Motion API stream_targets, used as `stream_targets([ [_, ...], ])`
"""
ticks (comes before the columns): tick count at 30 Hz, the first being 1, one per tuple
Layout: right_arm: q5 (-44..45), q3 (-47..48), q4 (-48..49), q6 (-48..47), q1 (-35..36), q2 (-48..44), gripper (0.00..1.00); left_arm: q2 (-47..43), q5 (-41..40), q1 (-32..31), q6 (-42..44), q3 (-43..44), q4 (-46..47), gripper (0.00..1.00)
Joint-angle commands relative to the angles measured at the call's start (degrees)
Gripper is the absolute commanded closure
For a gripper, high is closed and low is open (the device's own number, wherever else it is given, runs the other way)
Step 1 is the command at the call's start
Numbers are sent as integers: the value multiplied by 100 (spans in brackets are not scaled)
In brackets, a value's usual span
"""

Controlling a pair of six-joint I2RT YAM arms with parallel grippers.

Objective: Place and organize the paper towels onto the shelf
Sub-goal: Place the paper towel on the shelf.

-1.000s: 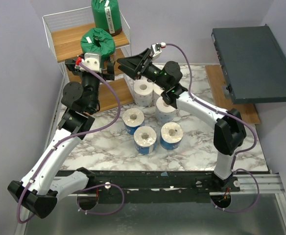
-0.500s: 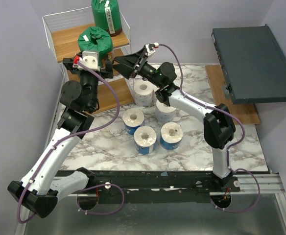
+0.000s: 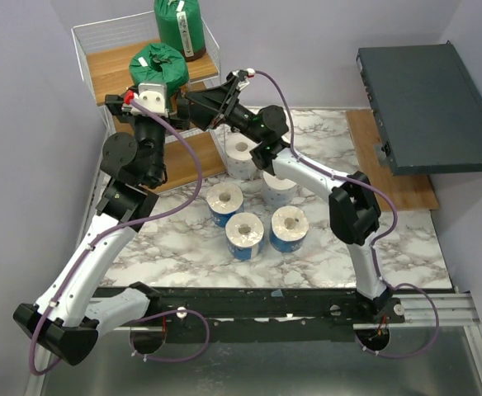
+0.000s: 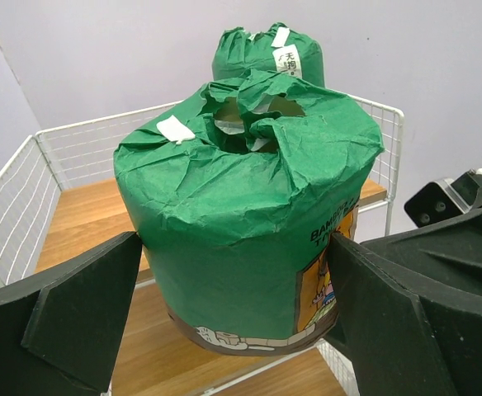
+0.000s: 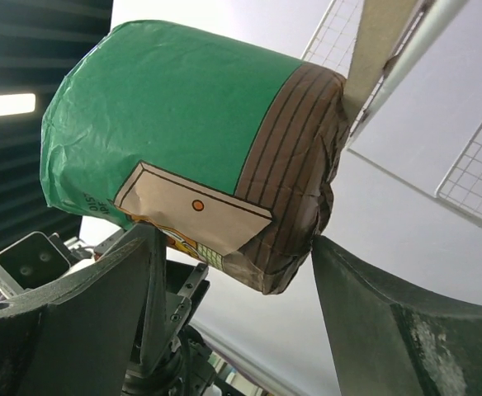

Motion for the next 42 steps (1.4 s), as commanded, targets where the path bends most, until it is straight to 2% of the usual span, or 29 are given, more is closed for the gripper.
stream_targets([
  [1, -187, 251, 344, 240, 65, 167, 18, 79, -521, 115, 221, 166, -119, 1],
  [10, -118, 605, 524, 482, 104, 403, 19, 184, -647, 141, 407, 400, -109, 1],
  [20, 13, 1389, 276, 615, 183, 815, 19, 318, -699, 246, 470, 514, -74, 1],
  [27, 88, 1539, 228, 641, 192, 960, 19, 413, -693, 370, 469, 617, -64, 1],
  [42, -204, 98, 219, 18, 73, 207, 14, 760, -633, 523, 500, 885, -118, 1],
])
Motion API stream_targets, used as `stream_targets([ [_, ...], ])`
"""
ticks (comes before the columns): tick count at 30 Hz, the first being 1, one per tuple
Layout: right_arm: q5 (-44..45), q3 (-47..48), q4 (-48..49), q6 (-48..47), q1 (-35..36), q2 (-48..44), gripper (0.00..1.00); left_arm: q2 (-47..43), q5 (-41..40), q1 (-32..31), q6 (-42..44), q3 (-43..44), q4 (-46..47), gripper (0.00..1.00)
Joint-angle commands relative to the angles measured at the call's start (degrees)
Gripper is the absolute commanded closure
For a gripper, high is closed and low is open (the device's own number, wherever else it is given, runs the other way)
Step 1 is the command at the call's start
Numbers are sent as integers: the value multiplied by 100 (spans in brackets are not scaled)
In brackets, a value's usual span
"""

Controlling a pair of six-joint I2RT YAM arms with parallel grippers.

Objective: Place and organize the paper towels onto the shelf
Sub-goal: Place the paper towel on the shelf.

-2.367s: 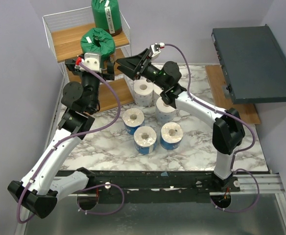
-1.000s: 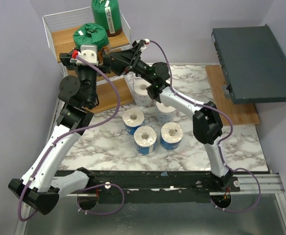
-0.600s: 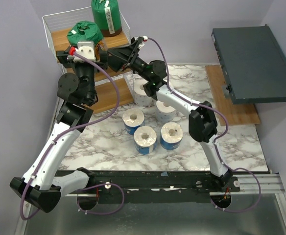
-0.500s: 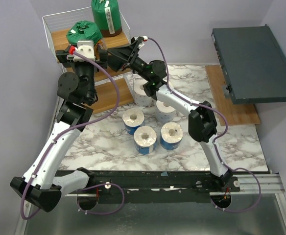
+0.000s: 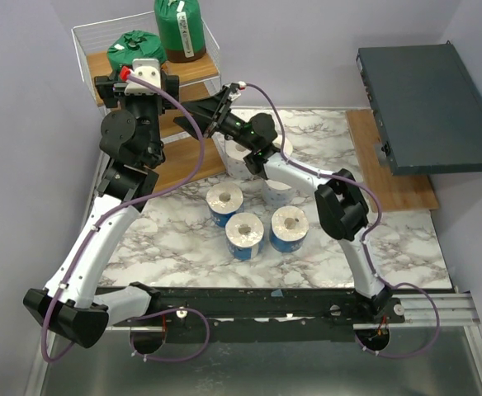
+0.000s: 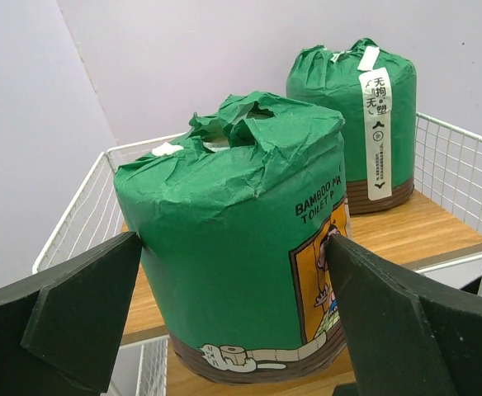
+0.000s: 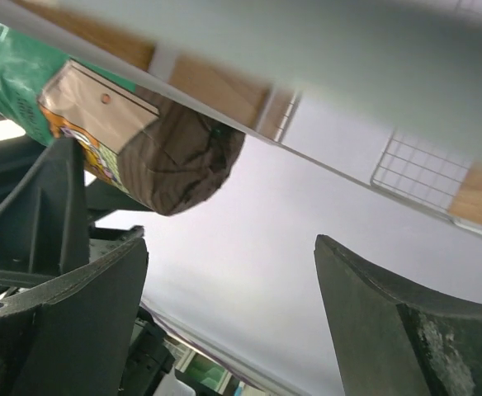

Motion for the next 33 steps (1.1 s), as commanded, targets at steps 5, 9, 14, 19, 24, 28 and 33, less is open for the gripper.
stream_targets([
  [5, -473, -692, -292, -773, -30, -1004, 13, 108, -223, 98, -12, 153, -216, 1],
  [9, -602, -1289, -716, -1385, -54, -1576, 12, 205, -240, 143, -88, 341, -365, 1],
  [14, -636, -2188, -1259, -2208, -51, -2452, 12, 383, -256, 190, -121, 596, -472, 1],
  [19, -568, -2939, -1891, -3163, -57, -3326, 12, 562, -267, 218, -106, 749, -542, 1],
  [24, -339, -3703, -2658, -4081, -56, -4227, 12, 726, -245, 244, -120, 880, -585, 1],
  [28, -168, -4296, -3167, -4626, -52, -4898, 12, 918, -245, 270, -87, 1056, -654, 1],
  [33, 228, -5026, -3691, -5115, -52, -5630, 11, 988, -231, 297, -141, 1128, -706, 1],
])
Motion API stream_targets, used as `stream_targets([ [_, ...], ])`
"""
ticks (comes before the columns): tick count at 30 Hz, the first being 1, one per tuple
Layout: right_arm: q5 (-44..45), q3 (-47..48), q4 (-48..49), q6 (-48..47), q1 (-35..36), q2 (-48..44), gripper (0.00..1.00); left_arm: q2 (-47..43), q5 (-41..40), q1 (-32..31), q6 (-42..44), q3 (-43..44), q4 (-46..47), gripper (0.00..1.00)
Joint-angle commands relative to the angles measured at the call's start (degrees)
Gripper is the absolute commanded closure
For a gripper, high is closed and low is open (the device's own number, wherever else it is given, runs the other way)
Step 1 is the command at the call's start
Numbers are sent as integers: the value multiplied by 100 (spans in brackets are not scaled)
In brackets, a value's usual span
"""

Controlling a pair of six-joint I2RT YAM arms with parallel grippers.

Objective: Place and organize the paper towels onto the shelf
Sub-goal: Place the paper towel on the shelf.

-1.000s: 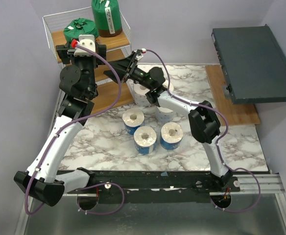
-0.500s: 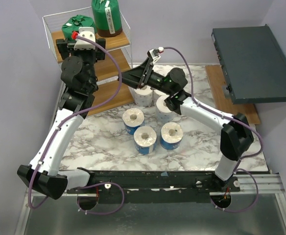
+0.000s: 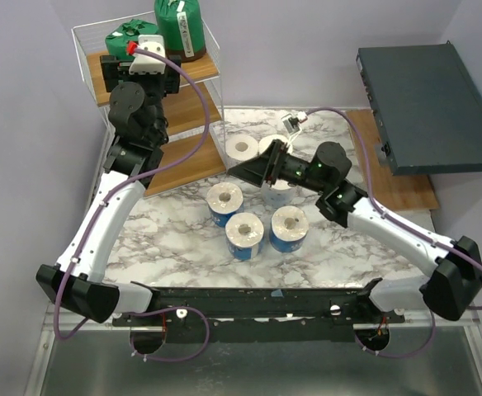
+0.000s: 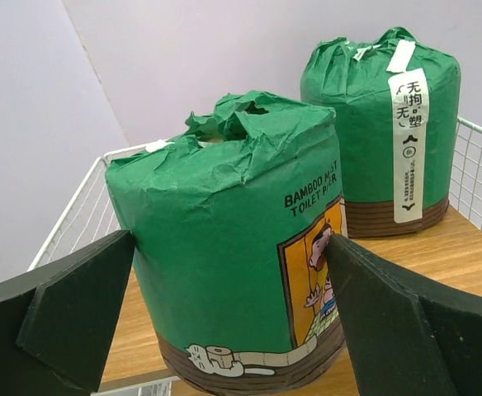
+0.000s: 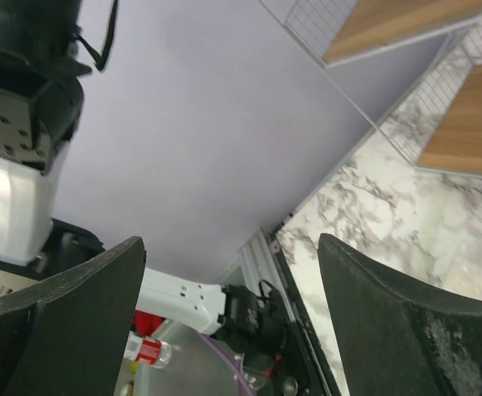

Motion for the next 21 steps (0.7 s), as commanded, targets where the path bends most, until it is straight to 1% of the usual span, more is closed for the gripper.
stream_targets([
  [1, 457, -550, -762, -768, -3, -583, 11, 93, -144, 63, -72, 152, -276, 1],
  [8, 602, -1032, -987, -890, -5, -998, 11, -152, -20, 67, -508, 229, -718, 1],
  [12, 615, -1073, -1078, -924, -3, -1089, 11, -313, 103, 63, -713, 181, -966, 1],
  [18, 675, -1060, -1270, -986, -3, -1194, 10, -394, 220, 63, -1013, 411, -1545, 1],
  [21, 723, -1074, -1333, -1023, -10, -1237, 10, -446, 247, 63, -1096, 416, -1656, 1],
])
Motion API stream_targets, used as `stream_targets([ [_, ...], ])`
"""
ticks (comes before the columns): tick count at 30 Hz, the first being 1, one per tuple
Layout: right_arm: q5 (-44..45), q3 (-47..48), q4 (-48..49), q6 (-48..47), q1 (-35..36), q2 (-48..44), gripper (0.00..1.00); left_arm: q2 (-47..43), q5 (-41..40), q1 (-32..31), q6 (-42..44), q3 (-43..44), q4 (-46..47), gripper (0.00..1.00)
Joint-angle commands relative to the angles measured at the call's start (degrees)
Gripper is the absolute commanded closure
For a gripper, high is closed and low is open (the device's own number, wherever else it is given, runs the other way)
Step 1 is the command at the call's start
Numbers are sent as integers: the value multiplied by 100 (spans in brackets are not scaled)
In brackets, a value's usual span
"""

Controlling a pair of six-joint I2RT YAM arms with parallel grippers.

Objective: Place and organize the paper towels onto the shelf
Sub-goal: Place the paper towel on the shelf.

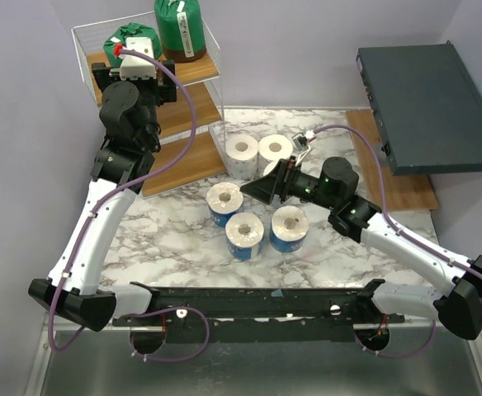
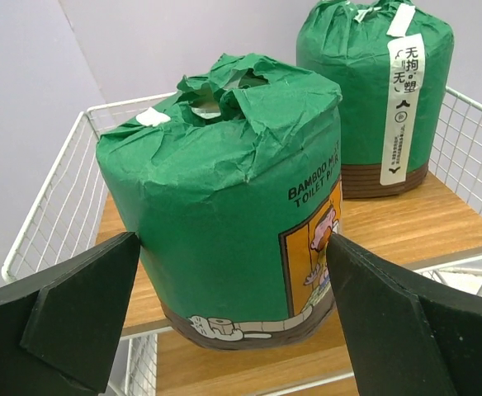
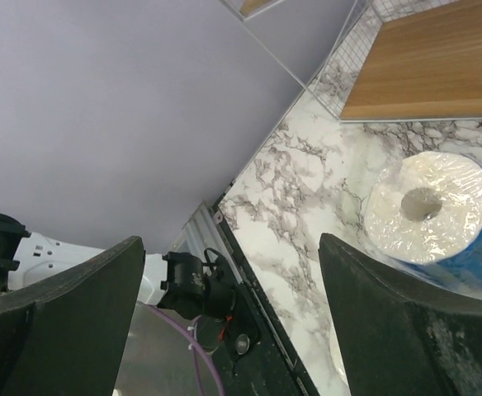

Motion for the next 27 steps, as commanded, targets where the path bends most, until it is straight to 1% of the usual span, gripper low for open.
stream_targets([
  [1, 198, -28, -224, -167, -6, -158, 10, -172, 141, 30, -262, 167, -438, 1],
  [6, 217, -35, -286, -193, -6, -183, 10, -28, -15, 41, 11, 187, -349, 1],
  [13, 401, 5, -596, -379, -3, -369, 10, 303, -184, 124, 203, 238, 53, 1],
  [21, 634, -11, -966, -672, -4, -562, 10, 642, -232, 229, 280, 431, 202, 1],
  [27, 745, -111, -1108, -772, -5, -681, 10, 738, -260, 385, 371, 370, 340, 1],
])
